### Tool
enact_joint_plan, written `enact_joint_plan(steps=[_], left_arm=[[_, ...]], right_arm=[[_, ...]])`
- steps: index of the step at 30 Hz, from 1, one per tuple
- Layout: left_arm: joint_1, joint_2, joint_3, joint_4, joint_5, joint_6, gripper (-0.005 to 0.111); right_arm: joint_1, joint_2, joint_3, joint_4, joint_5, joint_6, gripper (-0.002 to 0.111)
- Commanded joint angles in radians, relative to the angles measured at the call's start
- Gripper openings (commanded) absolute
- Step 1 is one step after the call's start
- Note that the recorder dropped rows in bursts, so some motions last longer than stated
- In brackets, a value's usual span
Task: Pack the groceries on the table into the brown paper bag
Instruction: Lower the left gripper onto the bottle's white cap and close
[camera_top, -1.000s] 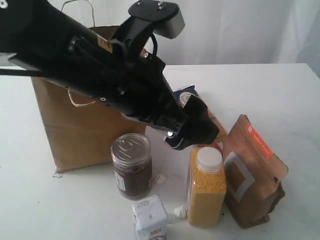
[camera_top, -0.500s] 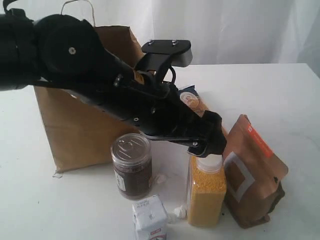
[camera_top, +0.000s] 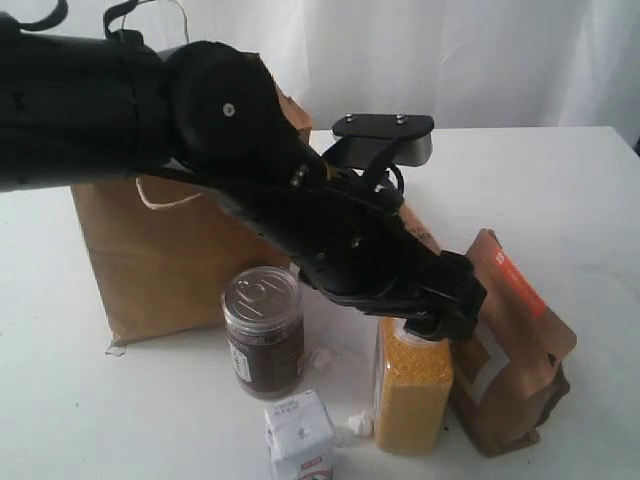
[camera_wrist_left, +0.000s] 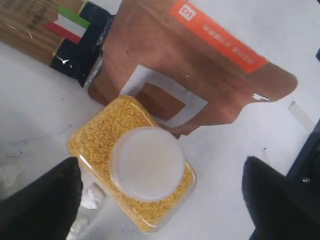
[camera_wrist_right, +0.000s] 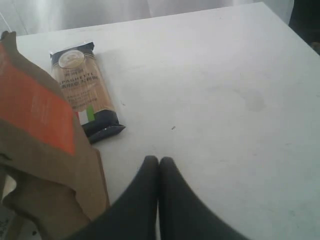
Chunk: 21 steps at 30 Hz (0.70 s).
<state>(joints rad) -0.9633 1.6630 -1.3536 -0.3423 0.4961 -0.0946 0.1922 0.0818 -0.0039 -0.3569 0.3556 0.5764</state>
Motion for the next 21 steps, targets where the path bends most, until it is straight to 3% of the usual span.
enact_joint_plan(steps=[1, 3, 21], left_arm=[[-0.005, 0.002, -0.01, -0.009, -0.009, -0.007, 0.098], [-0.005, 0.002, -0.01, -0.009, -0.035, -0.007, 0.105], [-0.016, 0.124, -0.01, -0.06, -0.07, -0.021, 0.105]], right_arm=[[-0.003, -0.003, 0.004, -0.007, -0.013, 0.004, 0.0], [-0.003, -0.003, 0.004, -0.007, -0.013, 0.004, 0.0], [-0.003, -0.003, 0.004, -0.007, -0.013, 0.004, 0.0]])
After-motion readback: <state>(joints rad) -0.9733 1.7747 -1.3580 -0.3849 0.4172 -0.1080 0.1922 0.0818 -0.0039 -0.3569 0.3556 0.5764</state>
